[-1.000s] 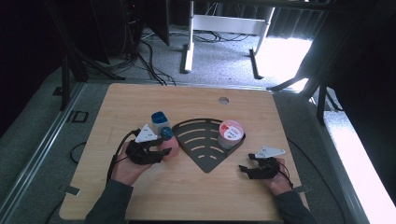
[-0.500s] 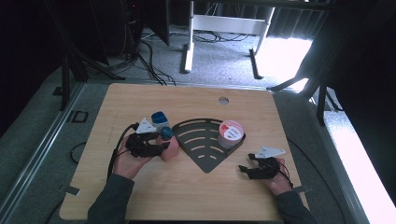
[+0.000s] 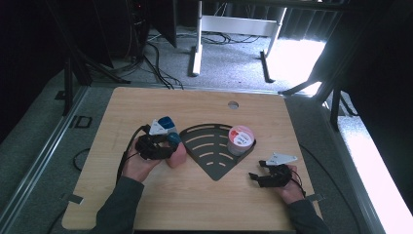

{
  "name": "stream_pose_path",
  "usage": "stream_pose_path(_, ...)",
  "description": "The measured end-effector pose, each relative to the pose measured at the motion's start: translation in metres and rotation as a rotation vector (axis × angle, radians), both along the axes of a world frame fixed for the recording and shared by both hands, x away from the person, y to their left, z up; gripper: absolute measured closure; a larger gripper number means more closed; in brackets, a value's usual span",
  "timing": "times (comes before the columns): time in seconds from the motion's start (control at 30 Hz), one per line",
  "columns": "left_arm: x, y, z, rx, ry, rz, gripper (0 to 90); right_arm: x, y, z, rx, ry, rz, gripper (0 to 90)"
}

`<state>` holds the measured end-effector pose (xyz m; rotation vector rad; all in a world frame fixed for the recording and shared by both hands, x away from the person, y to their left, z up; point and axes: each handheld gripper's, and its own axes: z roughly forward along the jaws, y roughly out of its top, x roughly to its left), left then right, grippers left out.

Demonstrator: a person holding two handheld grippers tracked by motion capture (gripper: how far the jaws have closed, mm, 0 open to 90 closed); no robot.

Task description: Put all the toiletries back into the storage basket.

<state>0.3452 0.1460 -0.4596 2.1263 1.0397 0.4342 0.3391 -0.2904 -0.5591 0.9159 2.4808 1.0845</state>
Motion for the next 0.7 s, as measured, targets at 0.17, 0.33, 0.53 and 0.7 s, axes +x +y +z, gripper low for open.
stream_pose_path(0.17,0.004,-0.002,0.0,-0.001,0.014,0.001,40.6,0.0,0.0,0.0,0.0,-0.002,0.001,29.0)
stream_pose_path(0.33,0.007,-0.006,0.0,0.008,0.035,-0.005,39.8,0.0,0.0,0.0,0.0,-0.002,0.002,29.0)
stream_pose_path(0.53,0.011,-0.012,0.0,0.008,0.045,-0.02,35.3,0.0,0.0,0.0,0.0,-0.002,0.002,29.0)
stream_pose_path(0.7,0.014,-0.015,-0.001,0.01,0.054,-0.017,32.9,0.0,0.0,0.0,0.0,-0.002,0.002,29.0)
